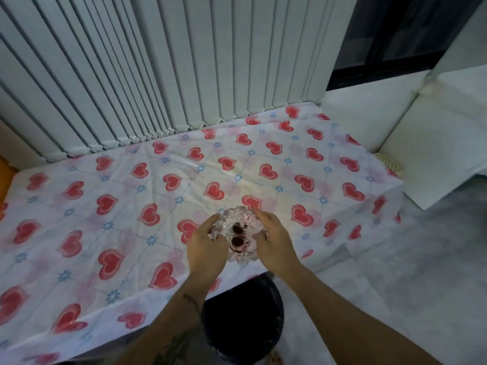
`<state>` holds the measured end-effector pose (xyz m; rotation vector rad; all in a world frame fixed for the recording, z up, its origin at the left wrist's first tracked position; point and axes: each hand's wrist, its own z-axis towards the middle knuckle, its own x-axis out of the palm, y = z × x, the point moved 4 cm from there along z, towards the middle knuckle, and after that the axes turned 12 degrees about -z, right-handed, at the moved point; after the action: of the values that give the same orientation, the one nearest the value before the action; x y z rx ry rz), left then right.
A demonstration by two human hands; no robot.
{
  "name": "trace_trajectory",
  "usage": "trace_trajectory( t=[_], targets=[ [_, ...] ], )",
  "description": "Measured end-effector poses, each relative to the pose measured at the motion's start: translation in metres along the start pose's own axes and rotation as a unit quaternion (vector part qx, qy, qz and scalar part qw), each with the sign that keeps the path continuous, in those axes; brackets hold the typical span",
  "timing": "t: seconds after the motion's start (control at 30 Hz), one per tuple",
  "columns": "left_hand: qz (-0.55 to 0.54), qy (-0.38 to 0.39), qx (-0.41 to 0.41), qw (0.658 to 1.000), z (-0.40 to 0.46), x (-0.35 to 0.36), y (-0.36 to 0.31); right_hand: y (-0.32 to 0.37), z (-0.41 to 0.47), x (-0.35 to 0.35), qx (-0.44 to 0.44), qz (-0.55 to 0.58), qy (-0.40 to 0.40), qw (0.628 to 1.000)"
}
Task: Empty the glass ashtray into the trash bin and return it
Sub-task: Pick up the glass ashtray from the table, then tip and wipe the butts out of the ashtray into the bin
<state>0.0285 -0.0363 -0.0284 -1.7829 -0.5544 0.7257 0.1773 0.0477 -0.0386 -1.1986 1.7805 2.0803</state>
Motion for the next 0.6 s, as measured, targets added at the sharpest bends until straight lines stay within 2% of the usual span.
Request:
trace_trajectory(
  t=[0.23, 0.33, 0.47, 0.6],
  targets=[
    [0.022, 0.087, 0.018, 0.996, -0.062, -0.060, 0.027, 0.023, -0.104, 0.035, 0.041, 0.031, -0.025, 0.998],
    [0.026, 0.114, 0.023, 0.993, -0.080, -0.079, 0.049, 0.022, -0.138, 0.050, 0.089, 0.076, -0.018, 0.993],
    [0.039, 0.165, 0.007, 0.985, -0.087, -0.090, 0.079, 0.008, -0.158, 0.066, 0.182, 0.137, 0.032, 0.973],
    [0.043, 0.176, -0.058, 0.982, -0.085, -0.087, 0.129, -0.020, -0.167, 0.086, 0.251, 0.160, 0.097, 0.950]
  ],
)
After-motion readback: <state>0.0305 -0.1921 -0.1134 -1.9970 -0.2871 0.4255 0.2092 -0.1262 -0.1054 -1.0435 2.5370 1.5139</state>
